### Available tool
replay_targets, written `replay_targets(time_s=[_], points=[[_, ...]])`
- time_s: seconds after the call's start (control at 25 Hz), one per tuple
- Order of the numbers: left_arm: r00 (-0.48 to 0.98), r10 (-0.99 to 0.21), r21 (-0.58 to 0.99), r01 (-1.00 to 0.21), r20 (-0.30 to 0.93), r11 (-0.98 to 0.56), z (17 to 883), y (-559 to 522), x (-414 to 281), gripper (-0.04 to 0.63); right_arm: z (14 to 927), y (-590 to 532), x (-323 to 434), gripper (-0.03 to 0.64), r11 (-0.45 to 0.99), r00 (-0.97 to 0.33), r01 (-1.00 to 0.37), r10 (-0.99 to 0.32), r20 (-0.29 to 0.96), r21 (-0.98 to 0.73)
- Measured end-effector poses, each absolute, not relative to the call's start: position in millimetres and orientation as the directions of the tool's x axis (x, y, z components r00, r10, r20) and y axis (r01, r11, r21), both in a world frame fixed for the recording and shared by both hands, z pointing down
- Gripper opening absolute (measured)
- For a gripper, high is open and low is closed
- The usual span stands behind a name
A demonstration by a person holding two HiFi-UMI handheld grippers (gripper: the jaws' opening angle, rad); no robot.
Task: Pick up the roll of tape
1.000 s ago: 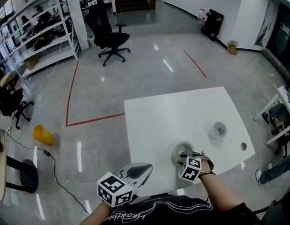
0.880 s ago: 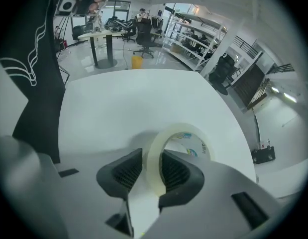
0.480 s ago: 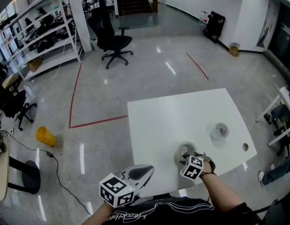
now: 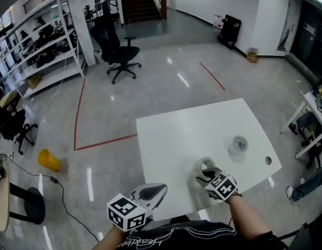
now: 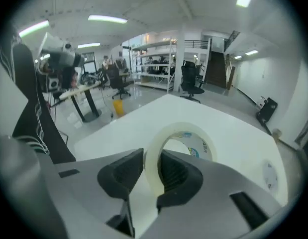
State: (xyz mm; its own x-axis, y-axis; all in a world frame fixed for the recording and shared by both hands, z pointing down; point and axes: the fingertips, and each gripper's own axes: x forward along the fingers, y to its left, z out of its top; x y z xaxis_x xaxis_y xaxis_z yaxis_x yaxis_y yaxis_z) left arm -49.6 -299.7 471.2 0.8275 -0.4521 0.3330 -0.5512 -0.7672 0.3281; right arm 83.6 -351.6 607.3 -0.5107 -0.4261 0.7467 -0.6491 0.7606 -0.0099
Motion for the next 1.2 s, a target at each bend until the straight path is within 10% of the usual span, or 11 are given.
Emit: replay_targets(time_s=[0.72,1.2], points=[[0.875,-0.409,0.327,-0.478,0.260,-0.815,441,-292,-20,0.003,386,-300,91,0.100,0.758,-0.784,-0.616,-0.615,0.079,-0.216],[0.891,-0.385,0.321,-0.448,0.242,-0.835,430,-288,-2,0.003,380,-284,101,0.100,0.759,-0.787,-0.602,-0.617,0.022,-0.249]])
